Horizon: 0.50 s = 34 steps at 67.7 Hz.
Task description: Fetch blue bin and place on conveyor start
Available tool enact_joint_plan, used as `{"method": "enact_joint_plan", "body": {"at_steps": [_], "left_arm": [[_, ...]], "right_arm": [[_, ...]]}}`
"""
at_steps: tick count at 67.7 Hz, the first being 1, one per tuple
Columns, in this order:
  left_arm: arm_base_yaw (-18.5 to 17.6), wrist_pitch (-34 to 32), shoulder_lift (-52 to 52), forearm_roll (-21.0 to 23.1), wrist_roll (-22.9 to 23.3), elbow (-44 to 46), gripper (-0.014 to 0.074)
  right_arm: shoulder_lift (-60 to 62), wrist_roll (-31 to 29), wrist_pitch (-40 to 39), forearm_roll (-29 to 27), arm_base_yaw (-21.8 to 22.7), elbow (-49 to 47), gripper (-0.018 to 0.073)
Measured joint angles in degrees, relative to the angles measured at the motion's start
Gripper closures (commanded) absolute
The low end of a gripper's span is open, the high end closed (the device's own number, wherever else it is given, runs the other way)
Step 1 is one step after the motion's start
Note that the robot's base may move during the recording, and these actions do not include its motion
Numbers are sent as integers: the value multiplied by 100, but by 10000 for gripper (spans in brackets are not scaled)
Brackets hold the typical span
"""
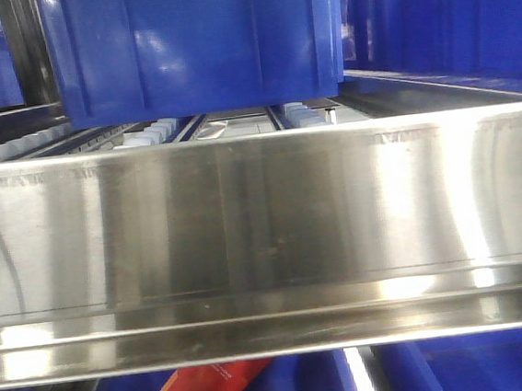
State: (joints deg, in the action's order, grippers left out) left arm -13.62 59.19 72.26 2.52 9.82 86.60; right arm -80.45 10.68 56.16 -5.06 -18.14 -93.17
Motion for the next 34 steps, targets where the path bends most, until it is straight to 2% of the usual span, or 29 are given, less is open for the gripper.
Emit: {"method": "enact_joint_plan", "body": {"at_steps": [34], "left_arm": [[0, -78, 0, -11, 9, 0, 708]], "right_arm": [[0, -11, -193, 34, 0, 0, 711]]}}
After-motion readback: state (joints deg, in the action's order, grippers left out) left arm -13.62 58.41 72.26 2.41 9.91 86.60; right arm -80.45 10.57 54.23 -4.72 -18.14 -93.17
